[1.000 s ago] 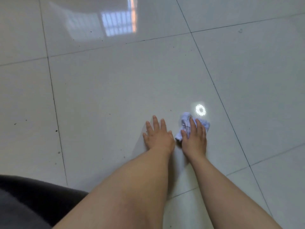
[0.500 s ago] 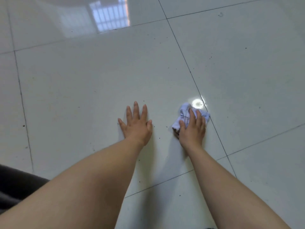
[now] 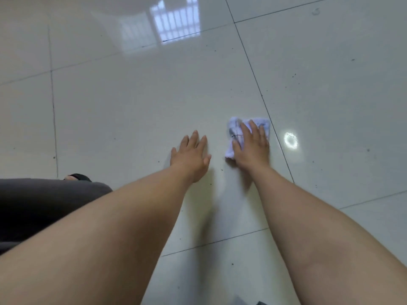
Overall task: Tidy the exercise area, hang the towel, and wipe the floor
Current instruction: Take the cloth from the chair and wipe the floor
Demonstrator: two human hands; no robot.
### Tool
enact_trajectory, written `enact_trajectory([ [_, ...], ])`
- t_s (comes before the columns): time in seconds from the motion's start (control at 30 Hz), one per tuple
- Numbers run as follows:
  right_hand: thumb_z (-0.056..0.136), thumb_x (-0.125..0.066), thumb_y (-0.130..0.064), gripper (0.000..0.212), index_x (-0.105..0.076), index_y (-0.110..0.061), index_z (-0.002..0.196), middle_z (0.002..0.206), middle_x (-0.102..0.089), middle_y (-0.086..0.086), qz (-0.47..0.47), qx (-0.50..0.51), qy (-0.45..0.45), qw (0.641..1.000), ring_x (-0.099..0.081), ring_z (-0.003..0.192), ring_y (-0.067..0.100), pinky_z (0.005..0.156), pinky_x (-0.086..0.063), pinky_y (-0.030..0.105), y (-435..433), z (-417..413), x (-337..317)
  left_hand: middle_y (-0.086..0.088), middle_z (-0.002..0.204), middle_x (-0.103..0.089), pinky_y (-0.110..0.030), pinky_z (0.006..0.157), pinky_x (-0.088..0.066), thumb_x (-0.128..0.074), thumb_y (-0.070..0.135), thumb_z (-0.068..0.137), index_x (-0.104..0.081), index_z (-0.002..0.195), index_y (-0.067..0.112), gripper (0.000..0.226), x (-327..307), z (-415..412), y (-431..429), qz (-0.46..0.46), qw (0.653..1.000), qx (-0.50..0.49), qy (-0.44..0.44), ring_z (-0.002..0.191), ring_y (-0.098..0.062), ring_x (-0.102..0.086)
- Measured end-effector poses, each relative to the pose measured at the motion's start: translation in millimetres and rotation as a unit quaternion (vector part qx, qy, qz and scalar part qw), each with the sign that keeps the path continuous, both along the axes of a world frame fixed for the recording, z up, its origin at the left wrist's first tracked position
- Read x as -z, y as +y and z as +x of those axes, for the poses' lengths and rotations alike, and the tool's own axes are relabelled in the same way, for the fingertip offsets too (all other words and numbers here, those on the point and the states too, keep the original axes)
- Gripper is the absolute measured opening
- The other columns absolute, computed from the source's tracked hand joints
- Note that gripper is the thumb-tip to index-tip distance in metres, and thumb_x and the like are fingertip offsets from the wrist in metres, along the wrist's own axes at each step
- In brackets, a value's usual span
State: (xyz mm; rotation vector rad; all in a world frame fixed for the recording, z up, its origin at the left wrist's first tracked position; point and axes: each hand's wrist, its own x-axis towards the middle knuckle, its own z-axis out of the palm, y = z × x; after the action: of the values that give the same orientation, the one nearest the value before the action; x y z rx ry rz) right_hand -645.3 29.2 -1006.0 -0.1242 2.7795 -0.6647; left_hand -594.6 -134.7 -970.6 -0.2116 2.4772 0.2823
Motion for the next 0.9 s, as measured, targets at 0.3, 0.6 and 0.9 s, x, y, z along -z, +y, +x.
enact_trajectory([
  [0.3,0.097,-0.04,-0.033,0.054,-0.024,-0.016,0.145,0.155,-0.015,0.007,0.055,0.279,0.014,0.959,-0.012,0.141,0.029,0.115,-0.009,0.034,18.5,18.1,3.7,0.002,0.158,0.014,-0.049,0.115,-0.012,-0.025,0.04,0.1,0.002,0.15,0.024,0.06,-3.0,-48.7,1.2,0.019,0.994,0.097,0.055,0.146,-0.023,0.006],
  [0.6,0.094,-0.048,-0.033,0.053,-0.032,-0.022,0.143,0.154,-0.021,-0.002,0.0,0.161,0.04,0.986,-0.016,0.141,0.023,0.114,-0.016,0.033,16.0,11.0,8.8,0.001,0.158,0.015,-0.052,0.115,-0.009,-0.029,0.04,0.099,0.002,0.15,0.024,0.062,6.3,-73.5,-8.1,0.022,0.99,0.132,0.039,0.145,-0.023,0.009],
  [0.9,0.092,-0.05,-0.038,0.068,-0.013,-0.028,0.148,0.157,0.0,-0.002,0.053,0.217,-0.062,0.973,-0.003,0.143,0.02,0.112,-0.017,0.033,0.2,21.8,-16.1,-0.004,0.155,0.024,-0.051,0.115,-0.01,-0.035,0.04,0.098,0.011,0.149,0.023,0.071,4.9,-78.5,2.7,0.04,0.993,0.107,-0.006,0.143,-0.032,0.018],
])
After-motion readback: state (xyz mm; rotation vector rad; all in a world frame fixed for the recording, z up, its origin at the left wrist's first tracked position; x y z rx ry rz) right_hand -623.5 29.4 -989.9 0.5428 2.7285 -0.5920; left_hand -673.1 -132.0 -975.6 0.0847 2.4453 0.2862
